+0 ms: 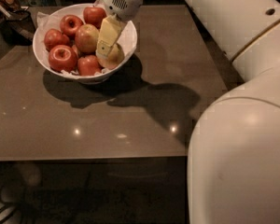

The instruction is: Pick apple from white bowl

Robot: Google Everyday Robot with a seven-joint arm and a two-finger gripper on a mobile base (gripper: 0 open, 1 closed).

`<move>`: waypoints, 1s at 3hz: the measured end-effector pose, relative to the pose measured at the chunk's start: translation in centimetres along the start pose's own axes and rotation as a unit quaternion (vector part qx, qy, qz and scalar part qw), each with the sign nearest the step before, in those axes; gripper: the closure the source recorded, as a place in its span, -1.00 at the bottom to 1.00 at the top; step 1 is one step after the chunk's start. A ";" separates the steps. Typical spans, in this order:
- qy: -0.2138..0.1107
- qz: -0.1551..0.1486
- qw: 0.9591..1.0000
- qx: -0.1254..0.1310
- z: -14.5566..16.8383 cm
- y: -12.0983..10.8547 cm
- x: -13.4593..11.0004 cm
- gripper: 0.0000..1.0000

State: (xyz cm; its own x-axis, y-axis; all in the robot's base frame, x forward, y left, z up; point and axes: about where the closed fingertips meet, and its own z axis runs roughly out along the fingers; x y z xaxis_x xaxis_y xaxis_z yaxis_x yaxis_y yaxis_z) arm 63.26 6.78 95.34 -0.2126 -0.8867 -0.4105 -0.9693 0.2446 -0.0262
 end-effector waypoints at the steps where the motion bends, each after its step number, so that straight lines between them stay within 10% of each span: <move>1: 0.004 0.003 1.000 -0.009 0.8 0.0 0.0 -0.38; 3: 0.003 0.018 1.000 -0.023 2.2 -1.0 0.8 -0.36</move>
Offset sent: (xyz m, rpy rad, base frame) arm 0.0021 -0.0033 -0.0233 -0.0144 0.0833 0.0016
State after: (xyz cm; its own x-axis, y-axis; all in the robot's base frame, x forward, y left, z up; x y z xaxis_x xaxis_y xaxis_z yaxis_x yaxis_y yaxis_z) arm 64.33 6.71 93.00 -0.2483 -0.8801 -0.4048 -0.9656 0.2583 0.0307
